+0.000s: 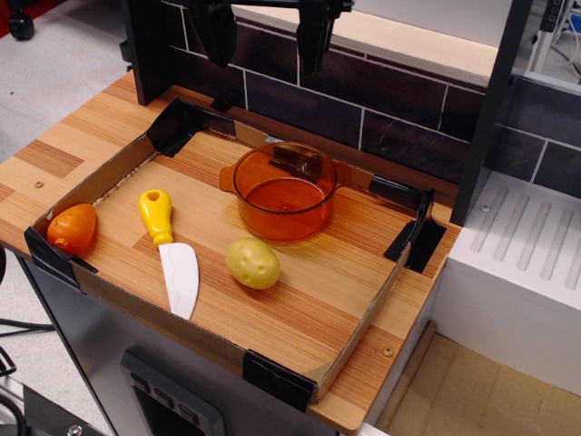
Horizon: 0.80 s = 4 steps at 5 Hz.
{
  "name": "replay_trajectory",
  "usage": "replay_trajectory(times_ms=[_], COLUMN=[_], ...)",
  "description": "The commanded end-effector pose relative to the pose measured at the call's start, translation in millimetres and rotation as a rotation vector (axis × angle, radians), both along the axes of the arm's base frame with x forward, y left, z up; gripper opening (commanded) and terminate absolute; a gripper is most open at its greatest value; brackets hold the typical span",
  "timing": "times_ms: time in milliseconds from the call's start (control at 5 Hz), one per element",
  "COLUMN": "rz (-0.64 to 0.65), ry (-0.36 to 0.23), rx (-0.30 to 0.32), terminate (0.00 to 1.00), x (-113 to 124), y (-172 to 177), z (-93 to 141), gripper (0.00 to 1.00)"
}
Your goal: Put knife in pot
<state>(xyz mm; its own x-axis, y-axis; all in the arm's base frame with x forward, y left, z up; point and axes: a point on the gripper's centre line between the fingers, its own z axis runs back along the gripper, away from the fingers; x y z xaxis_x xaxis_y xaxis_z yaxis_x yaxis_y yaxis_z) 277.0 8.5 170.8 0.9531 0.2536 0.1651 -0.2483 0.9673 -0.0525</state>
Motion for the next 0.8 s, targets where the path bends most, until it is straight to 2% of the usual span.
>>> replay_trajectory(times_ms=[0,400,600], rz=[0.000,0.365,0.487], ry=[0.000,-0.207,-0.207], rx=[0.000,0.006,-0.014], terminate=[0.00,0.00,0.00], x=[0.0,-10.4,-13.8], y=[0.0,60.0,88.6], z=[0.0,-21.4,-34.2], gripper=[1.00,1.00,1.00])
